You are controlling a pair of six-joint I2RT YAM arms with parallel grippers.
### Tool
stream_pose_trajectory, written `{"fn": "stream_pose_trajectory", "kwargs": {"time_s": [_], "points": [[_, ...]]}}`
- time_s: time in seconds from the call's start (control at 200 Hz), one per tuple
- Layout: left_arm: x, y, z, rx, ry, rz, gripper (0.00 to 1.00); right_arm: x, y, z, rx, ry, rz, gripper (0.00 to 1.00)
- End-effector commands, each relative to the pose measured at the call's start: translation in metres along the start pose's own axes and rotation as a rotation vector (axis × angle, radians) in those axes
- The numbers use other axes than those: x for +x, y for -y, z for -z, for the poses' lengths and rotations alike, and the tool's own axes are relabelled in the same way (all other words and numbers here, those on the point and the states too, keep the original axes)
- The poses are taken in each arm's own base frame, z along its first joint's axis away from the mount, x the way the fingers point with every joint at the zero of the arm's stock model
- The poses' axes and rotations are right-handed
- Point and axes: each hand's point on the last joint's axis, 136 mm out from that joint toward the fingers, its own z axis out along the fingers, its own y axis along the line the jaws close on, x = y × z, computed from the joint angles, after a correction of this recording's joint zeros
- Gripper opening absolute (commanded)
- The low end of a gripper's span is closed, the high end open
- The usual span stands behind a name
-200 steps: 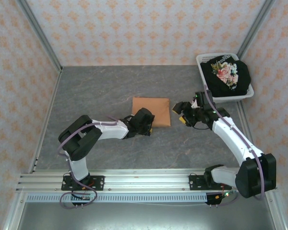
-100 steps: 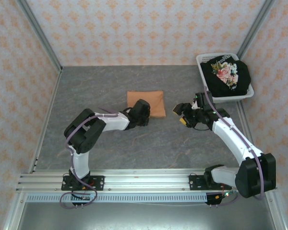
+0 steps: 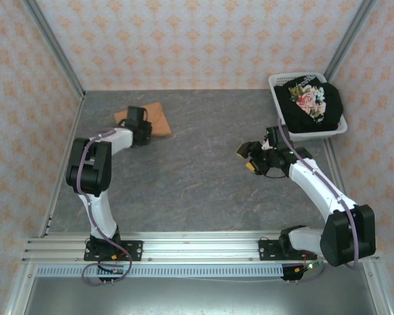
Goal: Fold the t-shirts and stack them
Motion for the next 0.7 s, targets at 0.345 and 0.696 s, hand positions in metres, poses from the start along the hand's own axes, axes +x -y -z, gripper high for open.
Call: {"fn": "stream_pose_trajectory", "kwargs": {"time_s": [0.345, 0.696], "points": [[-0.125, -0.018, -0.035, -0.23, -0.019, -0.206, 0.27, -0.016, -0.013, -0.002, 0.017, 0.012, 0.0, 0.61], [-0.122, 0.029, -0.029, 0.002, -0.049, -0.177, 0.52, -0.026, -0.046, 0.003, -0.084, 0.03, 0.075, 0.62]]}}
